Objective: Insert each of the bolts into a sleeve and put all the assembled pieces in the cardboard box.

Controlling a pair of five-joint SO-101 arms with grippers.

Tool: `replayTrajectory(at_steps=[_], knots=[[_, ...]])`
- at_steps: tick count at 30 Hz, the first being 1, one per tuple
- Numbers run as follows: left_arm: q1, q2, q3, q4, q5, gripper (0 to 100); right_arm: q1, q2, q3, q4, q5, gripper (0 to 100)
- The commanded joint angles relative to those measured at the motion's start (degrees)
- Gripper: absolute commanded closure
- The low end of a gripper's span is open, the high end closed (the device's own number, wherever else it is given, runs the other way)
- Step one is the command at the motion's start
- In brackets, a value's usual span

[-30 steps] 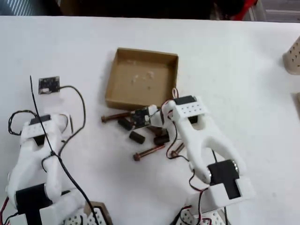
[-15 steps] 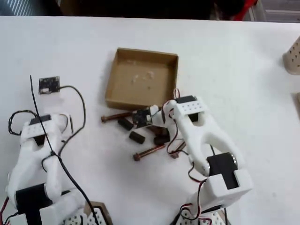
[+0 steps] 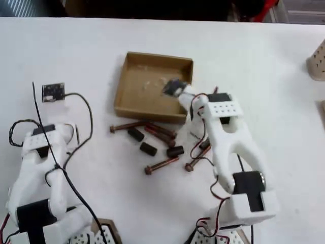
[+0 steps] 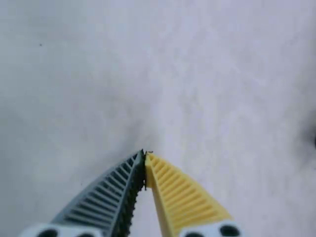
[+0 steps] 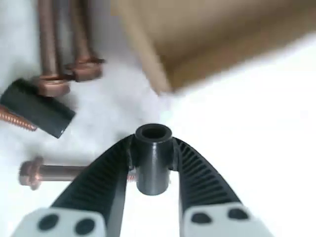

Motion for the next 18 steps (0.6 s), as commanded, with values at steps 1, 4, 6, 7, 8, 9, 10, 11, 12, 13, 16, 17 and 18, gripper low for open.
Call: replayTrajectory(at_steps=[1, 4, 6, 7, 8, 9, 10, 11, 12, 13, 16, 17, 18], knots=[[-0.2, 0.2, -2.8, 0.4, -0.6, 98, 2.7, -7.3, 0.8, 5.3, -19.2, 98.1], [-0.1, 0.3, -2.8, 0.4, -0.6, 98, 4.2, -11.1, 7.1, 5.9, -21.6, 98.1], [0.0, 0.4, -2.8, 0.4, -0.6, 98, 6.2, -14.1, 11.4, 5.7, -21.8, 98.1], [0.0, 0.5, -2.8, 0.2, -0.6, 98, 7.3, -16.0, 13.7, 5.0, -22.0, 98.1], [0.2, 0.5, -2.7, -0.5, -0.6, 98, 8.3, -17.9, 16.2, 4.2, -22.1, 98.1], [0.7, 0.5, -2.5, -0.7, -0.6, 98, 9.4, -20.3, 18.5, 3.2, -22.1, 98.1], [0.9, 0.5, -2.5, -0.9, -0.6, 98, 10.4, -23.0, 21.0, 2.2, -22.1, 98.1], [1.3, 0.4, -2.5, -0.9, -0.6, 98, 11.4, -25.6, 23.5, 1.5, -22.1, 98.1], [1.3, 0.2, -2.5, -0.8, -0.6, 98, 12.3, -28.6, 26.2, 1.1, -21.9, 98.1], [1.3, 0.1, -2.5, -0.8, -0.6, 98, 12.5, -30.8, 28.8, 1.1, -21.5, 98.1], [1.5, 0.0, -2.5, -0.7, -0.6, 97, 13.5, -36.6, 35.2, 1.1, -20.5, 98.1], [2.2, 0.0, -2.5, -0.6, -0.6, 97, 14.7, -38.0, 36.5, 0.8, -20.2, 98.1], [3.2, 0.0, -2.6, 0.2, -0.6, 97, 16.3, -39.3, 37.5, 0.0, -20.5, 98.1]])
